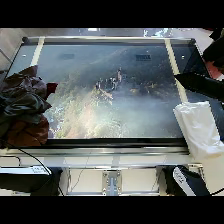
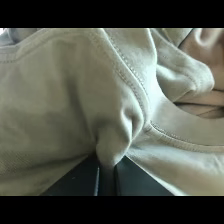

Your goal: Fold the shirts.

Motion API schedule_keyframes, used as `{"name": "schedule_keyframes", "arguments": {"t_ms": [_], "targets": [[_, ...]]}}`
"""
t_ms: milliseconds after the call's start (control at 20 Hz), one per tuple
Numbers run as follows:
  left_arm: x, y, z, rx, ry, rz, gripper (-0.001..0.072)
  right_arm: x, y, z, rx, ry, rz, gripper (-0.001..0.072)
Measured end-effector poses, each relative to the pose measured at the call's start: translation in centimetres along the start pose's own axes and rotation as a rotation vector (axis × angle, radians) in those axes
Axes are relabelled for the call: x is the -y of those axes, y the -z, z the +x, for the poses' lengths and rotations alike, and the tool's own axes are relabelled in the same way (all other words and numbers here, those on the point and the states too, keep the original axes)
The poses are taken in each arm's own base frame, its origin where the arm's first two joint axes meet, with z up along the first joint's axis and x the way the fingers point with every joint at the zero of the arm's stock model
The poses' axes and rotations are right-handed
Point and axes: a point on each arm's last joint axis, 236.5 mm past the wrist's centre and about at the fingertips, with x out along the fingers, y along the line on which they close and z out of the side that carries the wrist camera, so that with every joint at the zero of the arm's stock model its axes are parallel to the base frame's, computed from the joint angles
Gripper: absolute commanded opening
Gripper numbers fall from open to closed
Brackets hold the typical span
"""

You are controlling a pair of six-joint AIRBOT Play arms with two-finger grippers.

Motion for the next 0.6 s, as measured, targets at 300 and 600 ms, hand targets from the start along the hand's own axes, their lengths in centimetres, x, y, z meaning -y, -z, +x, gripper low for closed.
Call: {"name": "schedule_keyframes", "arguments": {"t_ms": [300,600], "targets": [[4.3,-2.9,-8.0,0.163,0.09,0.017,0.0012,-0.8,-0.4,0.0,0.018,-0.032,0.015,0.0386],[20.3,0.3,-20.0,0.251,0.515,0.148,0.0012,-3.9,-3.6,-1.6,0.092,-0.086,-0.039,0.0377]]}}
